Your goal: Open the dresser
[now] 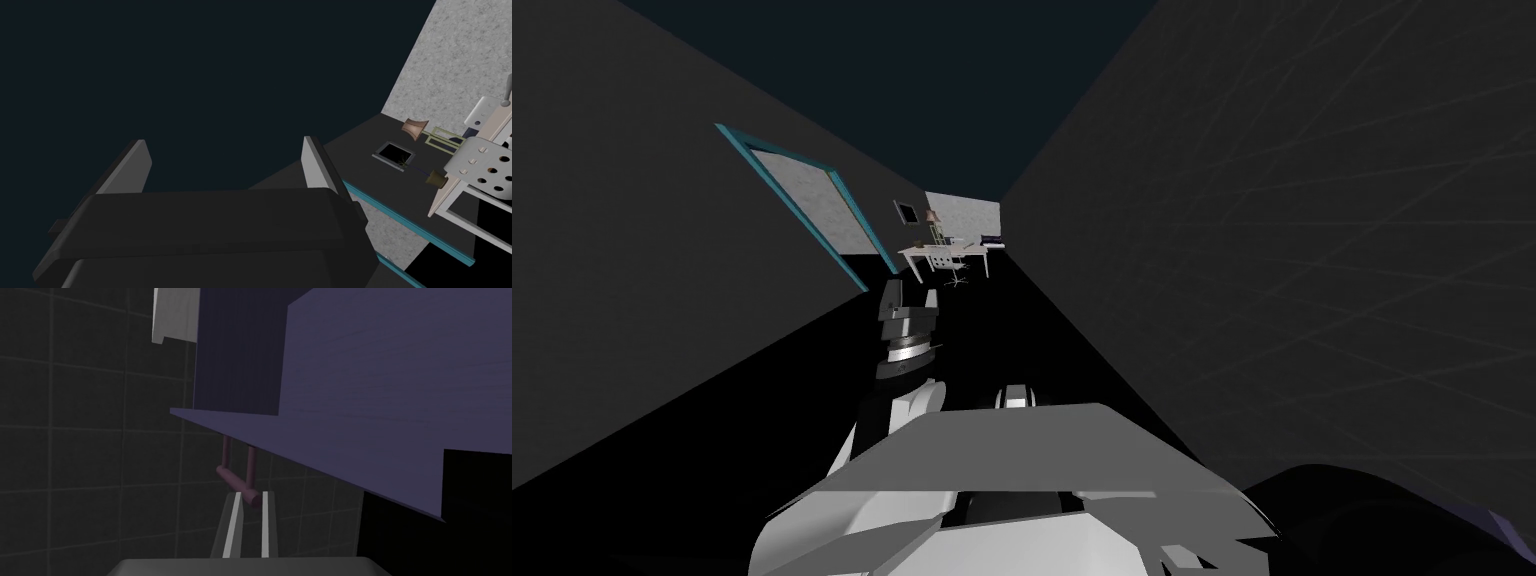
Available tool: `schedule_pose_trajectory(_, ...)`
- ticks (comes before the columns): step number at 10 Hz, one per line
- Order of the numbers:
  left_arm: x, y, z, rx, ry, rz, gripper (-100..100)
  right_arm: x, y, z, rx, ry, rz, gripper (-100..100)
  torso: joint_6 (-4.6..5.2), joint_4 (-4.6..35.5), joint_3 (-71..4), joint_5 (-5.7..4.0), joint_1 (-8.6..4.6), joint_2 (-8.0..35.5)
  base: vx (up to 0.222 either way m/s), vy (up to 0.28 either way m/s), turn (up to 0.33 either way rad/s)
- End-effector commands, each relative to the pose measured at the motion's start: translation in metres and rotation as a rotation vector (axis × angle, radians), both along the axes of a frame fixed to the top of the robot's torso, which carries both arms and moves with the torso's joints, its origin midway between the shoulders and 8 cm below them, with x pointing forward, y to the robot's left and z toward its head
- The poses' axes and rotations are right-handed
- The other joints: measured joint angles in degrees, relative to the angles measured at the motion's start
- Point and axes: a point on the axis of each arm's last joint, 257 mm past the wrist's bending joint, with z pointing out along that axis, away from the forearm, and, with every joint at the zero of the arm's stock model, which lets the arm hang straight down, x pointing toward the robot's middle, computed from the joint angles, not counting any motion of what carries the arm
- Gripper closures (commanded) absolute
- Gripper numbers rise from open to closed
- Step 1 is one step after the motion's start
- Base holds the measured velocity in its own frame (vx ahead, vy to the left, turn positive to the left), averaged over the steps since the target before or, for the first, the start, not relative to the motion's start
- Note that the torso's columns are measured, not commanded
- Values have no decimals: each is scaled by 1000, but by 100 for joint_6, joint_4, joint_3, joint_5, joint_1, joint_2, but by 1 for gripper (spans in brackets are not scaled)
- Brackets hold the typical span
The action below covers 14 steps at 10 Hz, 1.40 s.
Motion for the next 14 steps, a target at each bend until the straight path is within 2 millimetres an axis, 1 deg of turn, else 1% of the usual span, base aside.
schedule_pose_trajectory(1,0,0,0,0,0,0,0,-30,-11,19,-2,4,-39,-100,-1,4,5,22,44,17,-17,84,150)
schedule_pose_trajectory(2,0,0,0,0,0,0,0,-30,-11,19,-2,4,-39,-100,6,0,-4,32,66,4,-19,28,-11)
schedule_pose_trajectory(4,0,0,0,0,0,0,0,-68,-25,46,-9,4,-89,-100,8,-14,-31,36,67,-32,-21,65,218)
schedule_pose_trajectory(5,0,0,0,0,0,0,0,-76,-28,53,-11,3,-101,-100,3,-14,-33,40,84,-36,-17,86,153)
schedule_pose_trajectory(7,0,0,0,0,0,0,0,-93,-34,69,-17,1,-124,-100,3,-13,-34,35,73,-40,-7,78,117)
schedule_pose_trajectory(8,0,0,0,0,0,0,0,-87,-32,63,-16,3,-117,-100,2,-12,-33,34,69,-38,2,34,21)
schedule_pose_trajectory(9,0,0,0,0,0,0,0,-87,-32,63,-15,2,-117,0,5,-12,-31,29,56,-36,2,8,3)
schedule_pose_trajectory(14,0,0,0,0,0,0,0,-86,-32,63,-14,0,-116,0,1,-11,-30,34,71,-34,0,0,0)
